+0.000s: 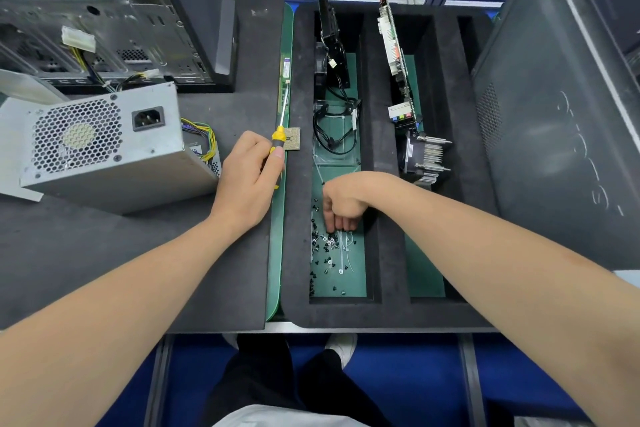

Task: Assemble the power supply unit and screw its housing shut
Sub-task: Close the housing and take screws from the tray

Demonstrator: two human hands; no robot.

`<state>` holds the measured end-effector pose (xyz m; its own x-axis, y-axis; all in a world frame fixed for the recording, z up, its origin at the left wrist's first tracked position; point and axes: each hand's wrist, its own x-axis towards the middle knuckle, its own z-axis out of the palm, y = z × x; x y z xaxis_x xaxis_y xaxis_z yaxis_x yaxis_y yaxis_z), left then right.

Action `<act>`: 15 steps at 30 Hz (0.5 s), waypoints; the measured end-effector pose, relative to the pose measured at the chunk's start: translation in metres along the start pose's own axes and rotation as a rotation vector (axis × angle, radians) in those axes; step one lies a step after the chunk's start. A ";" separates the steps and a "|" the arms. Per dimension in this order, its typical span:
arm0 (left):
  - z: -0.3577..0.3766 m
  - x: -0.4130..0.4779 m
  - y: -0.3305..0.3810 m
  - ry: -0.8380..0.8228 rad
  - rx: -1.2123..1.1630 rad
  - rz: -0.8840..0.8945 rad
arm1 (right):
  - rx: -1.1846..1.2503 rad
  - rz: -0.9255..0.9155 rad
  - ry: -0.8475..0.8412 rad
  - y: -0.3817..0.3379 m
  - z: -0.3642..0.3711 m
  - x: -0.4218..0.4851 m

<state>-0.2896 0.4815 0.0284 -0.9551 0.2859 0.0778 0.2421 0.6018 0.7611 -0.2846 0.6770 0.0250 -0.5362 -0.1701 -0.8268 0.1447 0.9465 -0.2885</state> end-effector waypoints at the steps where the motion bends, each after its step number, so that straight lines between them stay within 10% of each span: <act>1: 0.000 0.000 0.000 -0.001 -0.003 0.000 | -0.010 -0.004 0.034 0.001 0.000 0.000; 15: 0.001 0.001 0.000 0.009 0.040 0.029 | 0.236 0.006 -0.070 -0.006 -0.007 -0.010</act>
<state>-0.2898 0.4827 0.0278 -0.9491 0.2969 0.1056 0.2762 0.6226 0.7322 -0.2858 0.6747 0.0387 -0.4767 -0.1915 -0.8580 0.3424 0.8585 -0.3819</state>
